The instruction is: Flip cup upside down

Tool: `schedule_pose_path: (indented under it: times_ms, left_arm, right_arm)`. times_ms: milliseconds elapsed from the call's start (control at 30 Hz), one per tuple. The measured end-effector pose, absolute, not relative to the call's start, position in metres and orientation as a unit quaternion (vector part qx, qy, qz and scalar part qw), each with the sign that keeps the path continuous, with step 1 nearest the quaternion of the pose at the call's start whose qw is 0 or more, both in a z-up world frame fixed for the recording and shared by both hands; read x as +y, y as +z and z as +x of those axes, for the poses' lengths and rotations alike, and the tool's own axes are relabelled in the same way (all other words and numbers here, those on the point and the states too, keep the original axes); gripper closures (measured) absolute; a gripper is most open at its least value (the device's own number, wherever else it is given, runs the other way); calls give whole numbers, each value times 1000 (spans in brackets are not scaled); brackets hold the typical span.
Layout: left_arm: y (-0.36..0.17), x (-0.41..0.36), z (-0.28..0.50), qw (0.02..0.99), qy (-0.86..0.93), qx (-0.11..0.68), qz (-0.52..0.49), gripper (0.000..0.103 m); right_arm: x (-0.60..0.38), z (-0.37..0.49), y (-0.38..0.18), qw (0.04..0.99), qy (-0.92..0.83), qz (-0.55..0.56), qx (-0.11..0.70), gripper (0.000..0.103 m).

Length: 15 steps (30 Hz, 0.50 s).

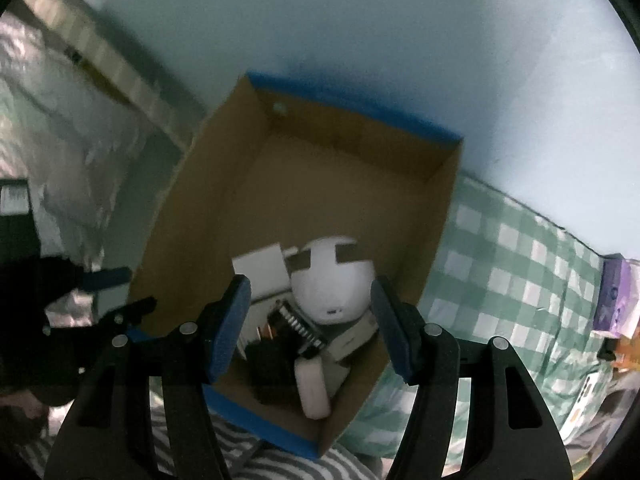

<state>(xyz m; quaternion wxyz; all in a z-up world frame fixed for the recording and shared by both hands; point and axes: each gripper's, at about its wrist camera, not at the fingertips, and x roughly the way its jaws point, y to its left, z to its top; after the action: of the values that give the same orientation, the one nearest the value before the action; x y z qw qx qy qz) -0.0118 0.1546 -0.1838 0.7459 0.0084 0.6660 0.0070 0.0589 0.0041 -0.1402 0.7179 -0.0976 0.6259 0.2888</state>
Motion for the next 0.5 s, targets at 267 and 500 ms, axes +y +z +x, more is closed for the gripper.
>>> schedule_pose_path:
  times_ms: [267,500]
  left_arm:
    - [-130,145,-22,781,25,623,34,30]
    - [-86,139,-27,807,47,588,34,12]
  right_arm:
    - [-10,63,-101,750,277,-69,597,32]
    - [-27,61,-66,776,266,-57,568,32]
